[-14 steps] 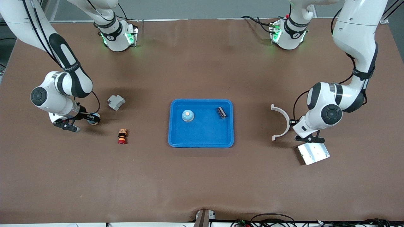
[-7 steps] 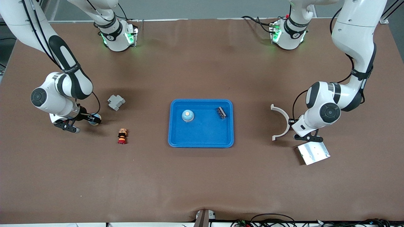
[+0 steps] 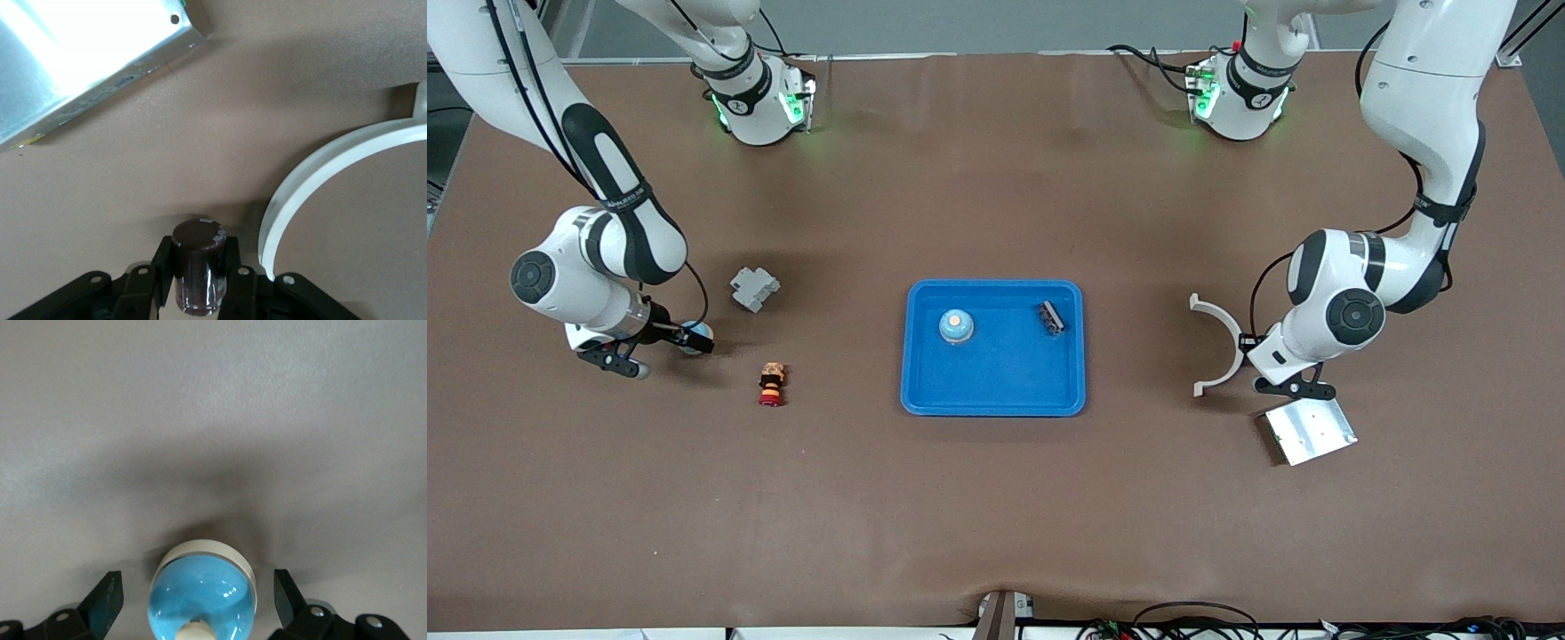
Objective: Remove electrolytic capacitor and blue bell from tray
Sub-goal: 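Lower the bell beside the white block with the right gripper and release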
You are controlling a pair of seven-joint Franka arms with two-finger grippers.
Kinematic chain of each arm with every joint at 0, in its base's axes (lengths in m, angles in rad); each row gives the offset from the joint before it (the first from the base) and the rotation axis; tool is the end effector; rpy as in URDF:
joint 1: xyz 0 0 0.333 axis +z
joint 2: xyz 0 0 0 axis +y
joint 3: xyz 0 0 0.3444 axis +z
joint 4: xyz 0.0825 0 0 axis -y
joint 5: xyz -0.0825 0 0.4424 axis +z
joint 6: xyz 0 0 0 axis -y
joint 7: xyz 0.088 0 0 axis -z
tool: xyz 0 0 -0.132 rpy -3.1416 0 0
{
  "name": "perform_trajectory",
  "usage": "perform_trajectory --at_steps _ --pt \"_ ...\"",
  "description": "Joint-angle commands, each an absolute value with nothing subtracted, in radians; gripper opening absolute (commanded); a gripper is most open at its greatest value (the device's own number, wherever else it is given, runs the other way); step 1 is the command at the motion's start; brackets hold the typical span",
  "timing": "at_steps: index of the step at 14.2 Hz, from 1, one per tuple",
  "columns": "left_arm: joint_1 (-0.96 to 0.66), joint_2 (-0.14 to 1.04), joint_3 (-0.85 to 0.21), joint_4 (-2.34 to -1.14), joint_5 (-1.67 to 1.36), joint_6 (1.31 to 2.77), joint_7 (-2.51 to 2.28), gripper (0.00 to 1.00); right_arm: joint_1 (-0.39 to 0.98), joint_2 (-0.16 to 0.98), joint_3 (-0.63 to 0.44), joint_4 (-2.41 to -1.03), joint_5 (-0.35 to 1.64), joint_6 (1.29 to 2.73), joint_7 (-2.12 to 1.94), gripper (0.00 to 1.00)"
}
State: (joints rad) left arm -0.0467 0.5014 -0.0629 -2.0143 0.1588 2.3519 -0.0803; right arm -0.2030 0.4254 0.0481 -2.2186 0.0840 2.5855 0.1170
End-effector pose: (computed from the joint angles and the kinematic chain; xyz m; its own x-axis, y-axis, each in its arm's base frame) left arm 0.6263 -0.0648 0.1413 0.9779 -0.1367 -0.1584 -0.1501 -0.9858 -0.0758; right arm 0.5744 -0.0885 0.1266 0.9384 -0.3388 -0.0674 -0.3425 -0.9381 -0.0523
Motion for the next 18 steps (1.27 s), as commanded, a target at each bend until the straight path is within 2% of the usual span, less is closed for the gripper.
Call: perform_trajectory --at_steps 1,5,11,14,18 --pt "-0.034 0.476 -0.071 -2.045 0.184 2.367 -0.071 0.25 -0.212 0.423 0.061 -2.177 0.091 2.525 0.101 1.0" --pt "-0.032 0.477 -0.071 -2.051 0.184 2.375 -0.071 0.25 -0.203 0.405 0.061 -2.033 0.065 2.262 0.104 1.0" --pt "-0.02 0.482 -0.069 -2.063 0.206 2.404 -0.064 0.27 -0.15 0.384 0.058 -1.899 0.02 2.07 0.155 1.0" --pt "-0.018 0.488 -0.071 -2.065 0.206 2.418 -0.066 0.41 -0.086 0.379 0.061 -1.849 -0.07 1.99 0.297 1.0" --pt "-0.018 0.488 -0.071 -2.063 0.206 2.418 -0.074 0.61 0.015 0.344 0.066 -1.829 -0.069 1.961 0.487 1.0"
